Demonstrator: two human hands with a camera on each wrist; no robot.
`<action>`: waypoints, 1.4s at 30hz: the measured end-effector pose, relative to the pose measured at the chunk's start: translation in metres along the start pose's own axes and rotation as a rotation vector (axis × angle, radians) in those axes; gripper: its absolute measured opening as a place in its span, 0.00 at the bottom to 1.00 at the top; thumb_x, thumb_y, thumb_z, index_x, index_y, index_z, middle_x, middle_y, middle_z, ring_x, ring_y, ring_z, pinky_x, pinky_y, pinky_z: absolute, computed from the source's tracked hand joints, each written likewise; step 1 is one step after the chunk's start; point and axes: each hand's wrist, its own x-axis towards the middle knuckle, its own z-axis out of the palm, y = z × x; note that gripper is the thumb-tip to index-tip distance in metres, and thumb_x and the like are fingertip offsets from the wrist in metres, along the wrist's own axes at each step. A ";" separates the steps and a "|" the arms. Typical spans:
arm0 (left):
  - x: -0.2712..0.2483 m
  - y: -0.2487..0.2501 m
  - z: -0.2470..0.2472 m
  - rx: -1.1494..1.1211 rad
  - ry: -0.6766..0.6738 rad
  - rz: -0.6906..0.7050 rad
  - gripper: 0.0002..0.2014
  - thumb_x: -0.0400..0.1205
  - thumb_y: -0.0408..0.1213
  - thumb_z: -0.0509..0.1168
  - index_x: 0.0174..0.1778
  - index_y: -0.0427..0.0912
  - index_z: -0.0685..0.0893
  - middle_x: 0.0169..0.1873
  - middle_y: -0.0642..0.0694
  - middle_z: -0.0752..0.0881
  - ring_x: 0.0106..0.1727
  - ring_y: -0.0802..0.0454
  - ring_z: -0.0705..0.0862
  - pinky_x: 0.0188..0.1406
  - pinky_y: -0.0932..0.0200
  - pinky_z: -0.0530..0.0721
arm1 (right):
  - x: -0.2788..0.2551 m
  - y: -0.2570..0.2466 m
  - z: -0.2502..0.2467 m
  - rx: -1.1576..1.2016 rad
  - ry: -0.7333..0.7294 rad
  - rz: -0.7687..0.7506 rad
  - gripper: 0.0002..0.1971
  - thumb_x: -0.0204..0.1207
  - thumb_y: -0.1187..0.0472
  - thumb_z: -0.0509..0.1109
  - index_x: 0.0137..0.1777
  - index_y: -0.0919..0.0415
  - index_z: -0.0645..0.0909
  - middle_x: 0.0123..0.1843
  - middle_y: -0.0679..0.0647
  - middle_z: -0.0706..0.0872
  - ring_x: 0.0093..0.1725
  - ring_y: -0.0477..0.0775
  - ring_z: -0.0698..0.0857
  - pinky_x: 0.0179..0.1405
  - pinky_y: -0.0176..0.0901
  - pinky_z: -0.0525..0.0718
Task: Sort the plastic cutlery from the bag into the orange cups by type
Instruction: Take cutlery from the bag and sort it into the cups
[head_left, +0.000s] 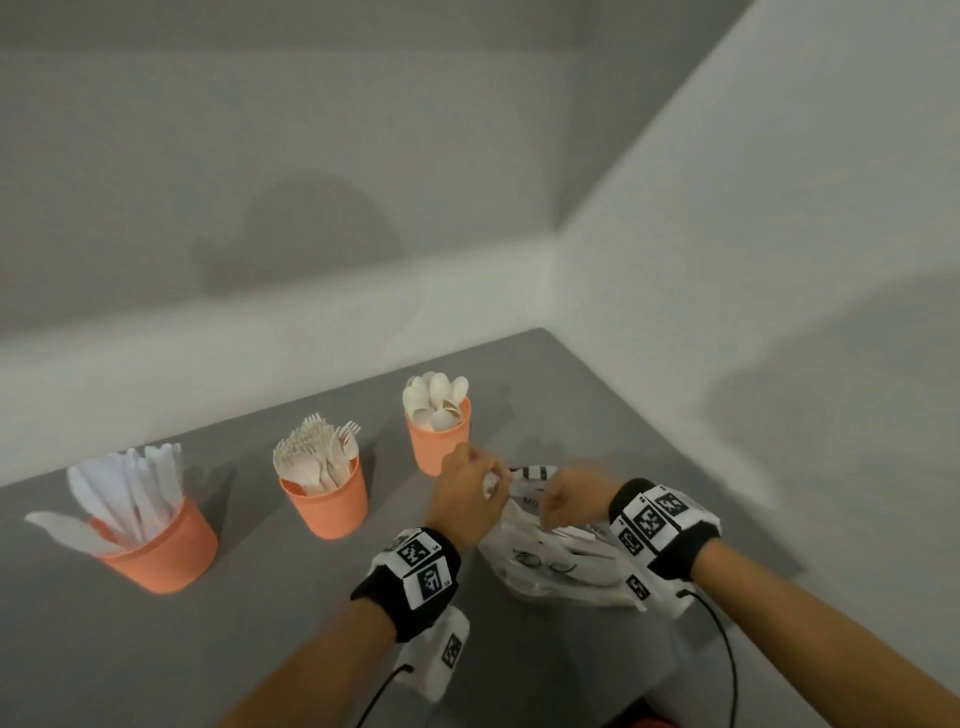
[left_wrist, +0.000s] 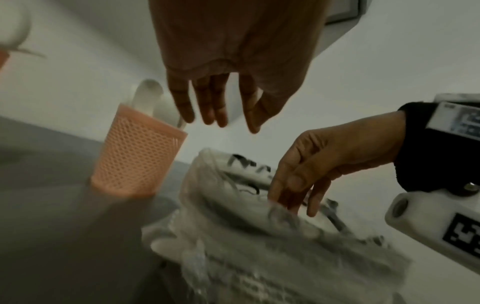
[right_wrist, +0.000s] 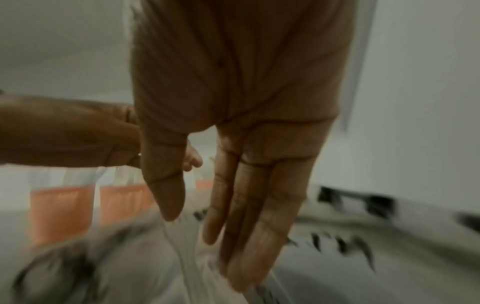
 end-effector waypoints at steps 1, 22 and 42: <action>-0.001 -0.001 0.007 0.030 -0.016 -0.060 0.09 0.74 0.38 0.66 0.47 0.40 0.86 0.57 0.39 0.77 0.59 0.43 0.77 0.62 0.48 0.77 | -0.001 0.004 0.008 -0.081 -0.002 0.017 0.18 0.75 0.56 0.70 0.62 0.64 0.82 0.55 0.56 0.86 0.50 0.52 0.83 0.49 0.40 0.78; -0.016 0.007 0.005 0.046 -0.213 -0.198 0.26 0.75 0.24 0.60 0.70 0.43 0.73 0.57 0.41 0.66 0.62 0.43 0.73 0.62 0.65 0.70 | 0.027 0.028 0.041 0.046 -0.012 0.106 0.14 0.73 0.42 0.66 0.55 0.45 0.75 0.45 0.41 0.78 0.54 0.53 0.79 0.54 0.43 0.75; -0.008 0.013 -0.005 0.112 -0.217 -0.267 0.15 0.79 0.30 0.60 0.60 0.44 0.83 0.61 0.38 0.72 0.59 0.40 0.78 0.63 0.56 0.76 | 0.030 0.021 0.064 -0.045 0.057 0.026 0.09 0.74 0.57 0.68 0.52 0.53 0.72 0.49 0.53 0.80 0.50 0.54 0.79 0.56 0.43 0.78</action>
